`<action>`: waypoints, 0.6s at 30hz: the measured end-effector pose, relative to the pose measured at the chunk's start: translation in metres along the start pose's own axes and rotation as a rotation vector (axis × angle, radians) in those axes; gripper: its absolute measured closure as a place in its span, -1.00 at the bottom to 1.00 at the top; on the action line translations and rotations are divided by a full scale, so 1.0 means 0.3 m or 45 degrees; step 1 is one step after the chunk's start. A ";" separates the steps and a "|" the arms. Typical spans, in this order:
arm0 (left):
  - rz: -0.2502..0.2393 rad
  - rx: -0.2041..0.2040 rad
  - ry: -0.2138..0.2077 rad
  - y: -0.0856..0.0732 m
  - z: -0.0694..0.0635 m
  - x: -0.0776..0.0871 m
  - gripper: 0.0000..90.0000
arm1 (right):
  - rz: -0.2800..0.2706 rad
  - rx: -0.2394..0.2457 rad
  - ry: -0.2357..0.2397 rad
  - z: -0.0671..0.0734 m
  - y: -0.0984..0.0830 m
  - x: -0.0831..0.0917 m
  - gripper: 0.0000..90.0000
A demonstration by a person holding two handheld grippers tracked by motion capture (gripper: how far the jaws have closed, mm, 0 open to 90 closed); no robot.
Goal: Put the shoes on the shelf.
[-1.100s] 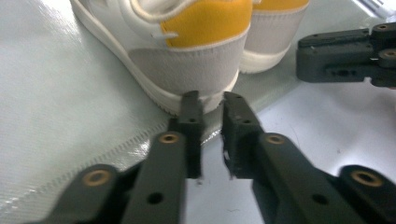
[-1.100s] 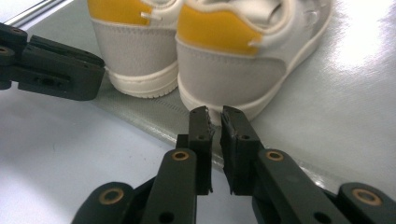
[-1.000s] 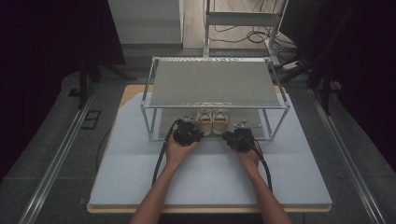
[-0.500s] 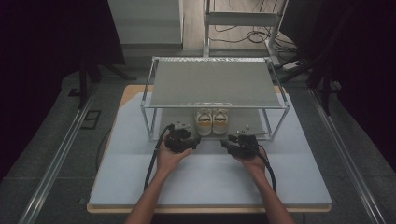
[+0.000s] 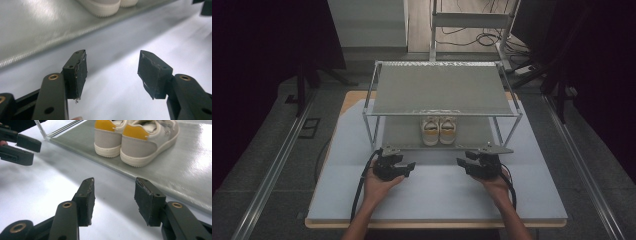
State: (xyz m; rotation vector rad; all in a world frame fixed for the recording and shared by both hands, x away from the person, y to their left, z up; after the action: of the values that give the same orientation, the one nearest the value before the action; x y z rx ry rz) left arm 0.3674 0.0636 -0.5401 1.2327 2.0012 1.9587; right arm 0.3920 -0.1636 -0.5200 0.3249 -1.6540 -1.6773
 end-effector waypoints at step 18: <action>-0.006 0.014 0.095 -0.137 0.085 0.172 -0.17 | -0.037 -0.033 -0.075 -0.098 -0.111 0.274 0.10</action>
State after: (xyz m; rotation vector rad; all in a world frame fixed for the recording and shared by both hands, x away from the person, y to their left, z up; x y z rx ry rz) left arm 0.3278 0.1198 -0.5568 1.1725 2.0496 2.0236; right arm 0.3436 -0.2427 -0.5292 0.2909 -1.6763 -1.7438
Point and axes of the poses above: each handheld gripper's, and its own axes: x roughly backward along the jaws, y roughly out of its top, z roughly to its left, the point moved 10 cm from there along -x, roughly forward along the jaws, and after that the axes turned 13 degrees about -z, right-handed, at the moved point
